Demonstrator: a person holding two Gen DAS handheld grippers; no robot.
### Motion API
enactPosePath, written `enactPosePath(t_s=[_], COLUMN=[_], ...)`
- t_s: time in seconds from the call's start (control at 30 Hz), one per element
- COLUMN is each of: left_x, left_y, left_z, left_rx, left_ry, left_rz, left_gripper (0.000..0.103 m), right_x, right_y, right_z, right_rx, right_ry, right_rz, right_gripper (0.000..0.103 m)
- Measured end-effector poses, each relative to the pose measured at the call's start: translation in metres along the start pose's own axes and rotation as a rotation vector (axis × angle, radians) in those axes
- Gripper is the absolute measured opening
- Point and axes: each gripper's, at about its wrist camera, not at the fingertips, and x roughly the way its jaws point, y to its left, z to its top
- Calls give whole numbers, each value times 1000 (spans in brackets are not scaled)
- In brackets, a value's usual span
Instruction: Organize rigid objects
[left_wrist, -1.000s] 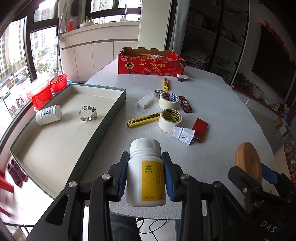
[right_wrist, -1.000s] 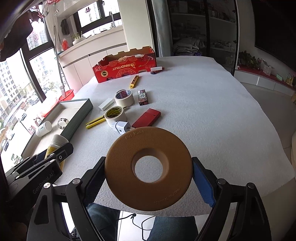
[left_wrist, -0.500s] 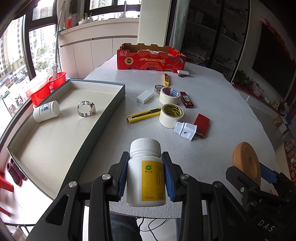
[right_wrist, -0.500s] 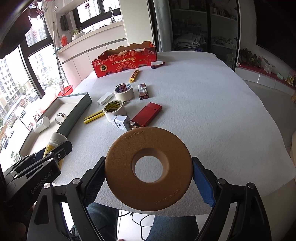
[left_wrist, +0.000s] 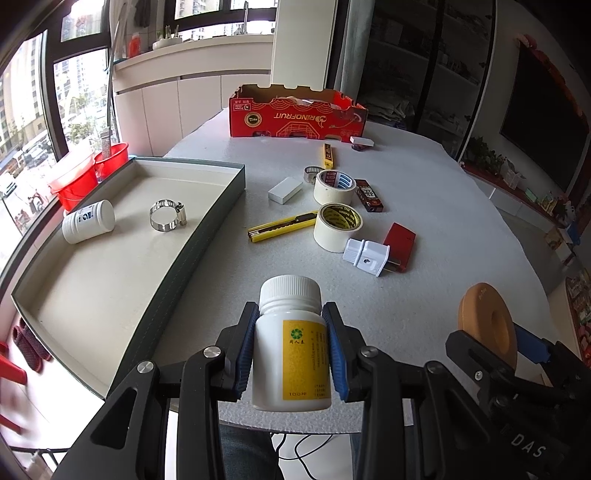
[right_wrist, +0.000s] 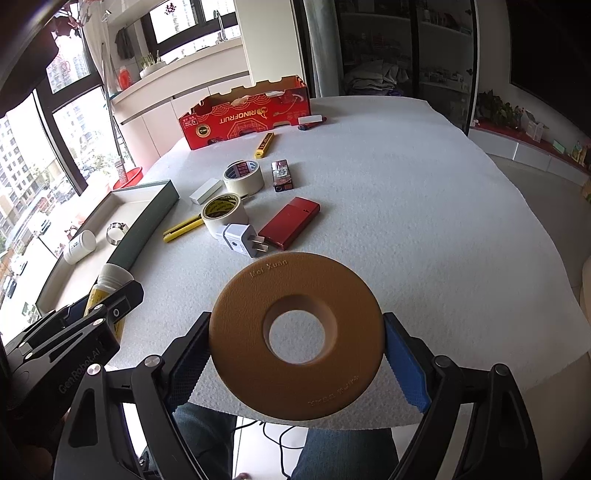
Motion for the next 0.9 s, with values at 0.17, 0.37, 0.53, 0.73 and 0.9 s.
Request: enactPosePath(t_s=[0.17,0.37,0.53,0.73,0.9], left_x=[-1,-7,-17,-32,-46], left_y=[-1,-1,0,-1,-8], left_z=[0,2,10,23,39], left_rx=[5,-1,-8,-12,5], left_ry=[-4,-15,-40,-72,-118], left_rz=[-3,-20,-39,-78,-95], left_gripper=[38,38,38,38,38], right_x=[0,1,-4,-14,-21], right_y=[0,-3,-12,-16,-10], right_z=[0,1,8,23,39], right_rx=[2,15,41,44,35], right_ry=[2,5,-15,-54,-77], right_rz=[0,8,-8,-19,11], right_gripper=[88,88,88,88,88])
